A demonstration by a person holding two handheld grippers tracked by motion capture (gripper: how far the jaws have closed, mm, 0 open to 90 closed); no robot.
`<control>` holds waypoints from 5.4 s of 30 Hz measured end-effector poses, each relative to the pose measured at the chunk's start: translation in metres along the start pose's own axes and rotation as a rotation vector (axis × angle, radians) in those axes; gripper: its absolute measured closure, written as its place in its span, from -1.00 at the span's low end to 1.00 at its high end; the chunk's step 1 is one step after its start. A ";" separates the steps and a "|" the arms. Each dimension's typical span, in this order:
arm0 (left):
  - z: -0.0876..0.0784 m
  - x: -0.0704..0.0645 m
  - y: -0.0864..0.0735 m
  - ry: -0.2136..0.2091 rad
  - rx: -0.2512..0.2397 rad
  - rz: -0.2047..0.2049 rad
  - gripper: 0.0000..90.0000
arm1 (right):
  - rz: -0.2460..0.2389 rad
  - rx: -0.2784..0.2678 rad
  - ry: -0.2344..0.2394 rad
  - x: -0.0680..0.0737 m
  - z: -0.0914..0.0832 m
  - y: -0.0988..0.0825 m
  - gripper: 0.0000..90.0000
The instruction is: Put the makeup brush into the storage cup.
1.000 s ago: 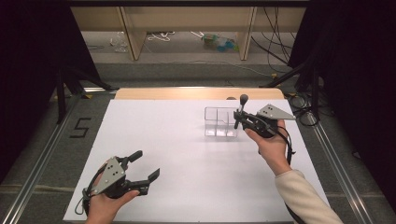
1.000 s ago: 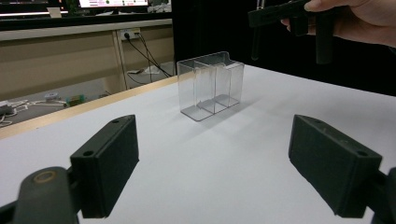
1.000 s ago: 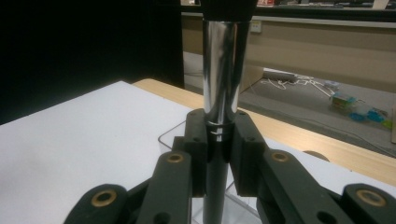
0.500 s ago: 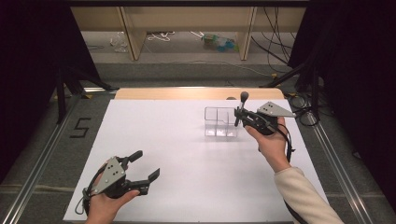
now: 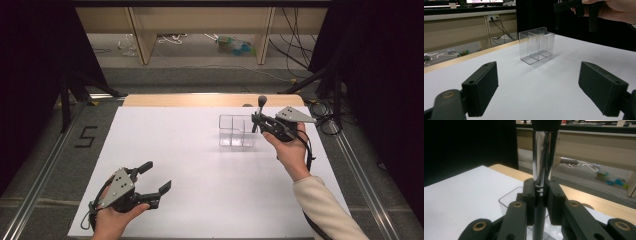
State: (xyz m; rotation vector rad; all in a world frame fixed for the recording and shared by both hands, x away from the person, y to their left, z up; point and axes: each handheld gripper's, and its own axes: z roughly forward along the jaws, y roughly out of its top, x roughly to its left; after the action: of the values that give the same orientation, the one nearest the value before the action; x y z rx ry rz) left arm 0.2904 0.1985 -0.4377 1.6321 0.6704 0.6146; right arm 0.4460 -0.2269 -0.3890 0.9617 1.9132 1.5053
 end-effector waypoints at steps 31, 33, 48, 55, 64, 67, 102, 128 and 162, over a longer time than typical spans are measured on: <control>0.000 0.000 0.000 0.002 -0.001 -0.002 -0.64 | 0.013 0.009 -0.023 -0.007 0.006 0.002 0.77; 0.000 0.000 0.000 0.002 -0.001 -0.004 -0.64 | 0.009 0.001 -0.031 -0.008 0.008 0.002 0.77; 0.000 -0.001 0.000 0.002 -0.002 -0.012 -0.64 | 0.019 0.012 -0.032 -0.011 0.010 0.002 0.77; 0.000 -0.001 0.000 0.001 -0.002 -0.007 -0.64 | 0.019 0.003 -0.042 -0.013 0.012 0.003 0.77; 0.000 0.000 0.000 0.000 0.000 -0.001 -0.63 | 0.028 0.019 -0.041 -0.015 0.013 0.001 0.77; 0.000 0.001 0.000 -0.002 0.001 0.009 -0.63 | 0.022 0.015 -0.046 -0.017 0.014 0.002 0.77; 0.000 0.000 0.000 0.000 0.000 -0.001 -0.63 | 0.017 0.026 -0.056 -0.019 0.022 0.005 0.77; 0.001 0.000 -0.001 -0.002 0.000 -0.008 -0.63 | 0.017 0.020 -0.054 -0.021 0.031 0.005 0.77; 0.001 0.000 -0.001 -0.003 0.001 -0.005 -0.63 | 0.018 0.029 -0.067 -0.023 0.037 0.002 0.76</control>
State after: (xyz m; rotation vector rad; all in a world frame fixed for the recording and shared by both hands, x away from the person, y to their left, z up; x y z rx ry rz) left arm 0.2910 0.1983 -0.4391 1.6315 0.6732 0.6082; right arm 0.4890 -0.2225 -0.3970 1.0314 1.8891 1.4403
